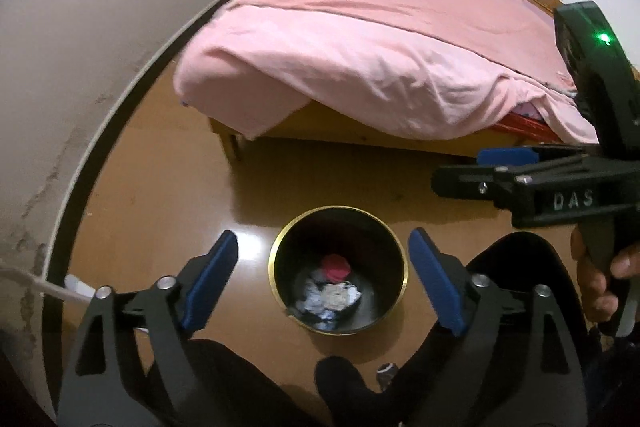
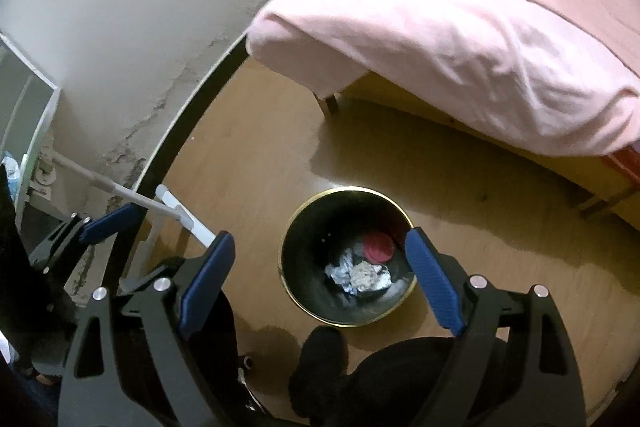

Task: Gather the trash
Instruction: 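Carry the bag and red lid to the bin and release both, then grasp the pink ice-cream box with the left tool while the right tool grasps the printed wrapper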

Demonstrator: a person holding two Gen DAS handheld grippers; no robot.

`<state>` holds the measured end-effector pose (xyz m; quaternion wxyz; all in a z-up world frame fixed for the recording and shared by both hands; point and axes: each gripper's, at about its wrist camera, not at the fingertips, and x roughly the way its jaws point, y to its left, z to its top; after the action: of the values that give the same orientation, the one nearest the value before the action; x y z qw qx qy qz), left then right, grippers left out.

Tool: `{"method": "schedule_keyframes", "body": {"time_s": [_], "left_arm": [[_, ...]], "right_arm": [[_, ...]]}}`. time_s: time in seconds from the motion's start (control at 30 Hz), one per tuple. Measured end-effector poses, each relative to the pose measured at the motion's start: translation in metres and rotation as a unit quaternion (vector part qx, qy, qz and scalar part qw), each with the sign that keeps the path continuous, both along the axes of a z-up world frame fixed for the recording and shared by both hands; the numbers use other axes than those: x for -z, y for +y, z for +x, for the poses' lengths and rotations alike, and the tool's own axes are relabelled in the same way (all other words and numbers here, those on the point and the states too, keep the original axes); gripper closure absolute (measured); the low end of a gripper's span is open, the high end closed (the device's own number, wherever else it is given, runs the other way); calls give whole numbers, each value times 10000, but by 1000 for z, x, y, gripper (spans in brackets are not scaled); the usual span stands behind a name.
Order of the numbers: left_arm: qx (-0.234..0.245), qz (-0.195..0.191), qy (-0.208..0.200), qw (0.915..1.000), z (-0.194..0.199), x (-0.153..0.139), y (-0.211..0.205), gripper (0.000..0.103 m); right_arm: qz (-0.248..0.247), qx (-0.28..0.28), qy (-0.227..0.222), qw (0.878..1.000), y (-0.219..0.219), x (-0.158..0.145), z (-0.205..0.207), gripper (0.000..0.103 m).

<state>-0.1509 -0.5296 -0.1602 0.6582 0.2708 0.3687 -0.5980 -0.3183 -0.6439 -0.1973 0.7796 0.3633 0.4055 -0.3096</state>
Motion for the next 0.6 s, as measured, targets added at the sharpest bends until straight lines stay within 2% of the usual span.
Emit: {"method": "schedule_keyframes", "body": {"time_s": [0.2, 0.33, 0.4, 0.5, 0.6], "left_arm": [[-647, -524, -249, 9962, 41, -59, 52, 10], [-1415, -797, -445, 9857, 87, -100, 108, 9], [-1853, -839, -578, 9774, 111, -115, 139, 9], [-2562, -875, -714, 9600, 151, -135, 195, 9], [-3390, -887, -831, 9329, 191, -148, 262, 9]], "right_arm": [[-543, -563, -145, 9968, 21, -52, 52, 19], [-905, -1166, -361, 9884, 50, -89, 103, 18], [-998, -1533, -524, 9817, 71, -107, 132, 18], [-1108, -2141, -693, 9680, 109, -127, 178, 18], [-1150, -2783, -829, 9500, 155, -141, 224, 18]]}}
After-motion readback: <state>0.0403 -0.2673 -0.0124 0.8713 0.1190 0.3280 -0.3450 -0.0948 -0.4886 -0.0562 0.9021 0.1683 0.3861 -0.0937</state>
